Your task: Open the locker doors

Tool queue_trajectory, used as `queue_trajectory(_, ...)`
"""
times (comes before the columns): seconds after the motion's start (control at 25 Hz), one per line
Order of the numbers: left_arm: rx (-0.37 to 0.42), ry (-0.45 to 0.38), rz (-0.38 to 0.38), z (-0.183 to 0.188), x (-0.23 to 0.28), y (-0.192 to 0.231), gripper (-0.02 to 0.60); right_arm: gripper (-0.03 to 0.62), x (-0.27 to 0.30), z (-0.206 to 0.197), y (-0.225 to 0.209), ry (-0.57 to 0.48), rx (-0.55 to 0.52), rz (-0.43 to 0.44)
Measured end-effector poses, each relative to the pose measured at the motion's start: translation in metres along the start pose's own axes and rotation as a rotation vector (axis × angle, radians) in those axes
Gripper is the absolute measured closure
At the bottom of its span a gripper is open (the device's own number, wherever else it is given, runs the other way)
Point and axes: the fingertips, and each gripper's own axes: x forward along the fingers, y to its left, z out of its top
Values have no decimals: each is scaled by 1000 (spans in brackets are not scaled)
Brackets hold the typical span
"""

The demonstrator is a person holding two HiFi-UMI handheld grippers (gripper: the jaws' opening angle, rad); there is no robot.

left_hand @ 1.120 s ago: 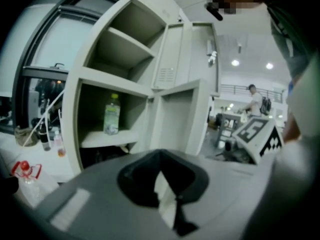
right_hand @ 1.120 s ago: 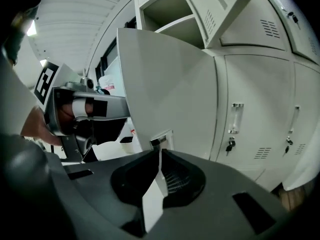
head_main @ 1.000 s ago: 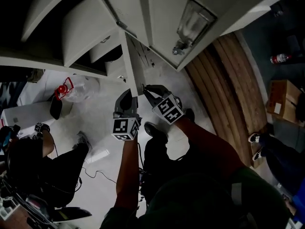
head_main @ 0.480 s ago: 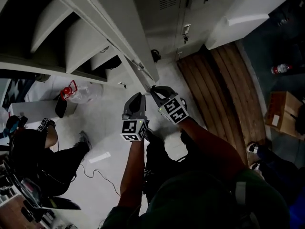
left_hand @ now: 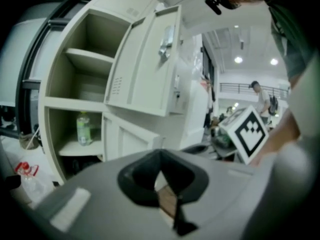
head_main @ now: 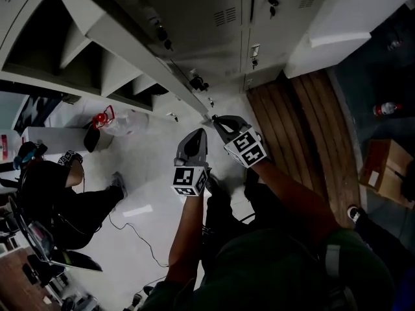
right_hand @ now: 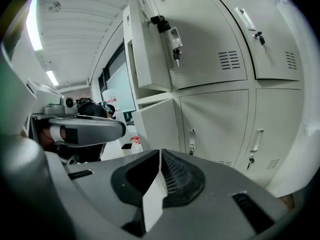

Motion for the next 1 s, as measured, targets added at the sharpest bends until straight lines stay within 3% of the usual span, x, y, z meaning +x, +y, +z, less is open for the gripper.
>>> queue_trajectory(0.4, 48, -146, -213, 88, -15, -94, 594, 588, -92, 70, -37, -153, 7, -124)
queue_trajectory(0.6, 68, -175, -262, 106, -2, -117, 595, 588, -128, 94, -45, -226, -32, -170)
queue_trajectory(0.72, 92, -149, -266, 103, 14, -122, 594, 588, -143, 100, -61, -256, -37, -202)
queue_trajectory(1.0, 81, -164, -194, 103, 72, -122, 595, 588, -144, 97, -127, -278, -34, -215)
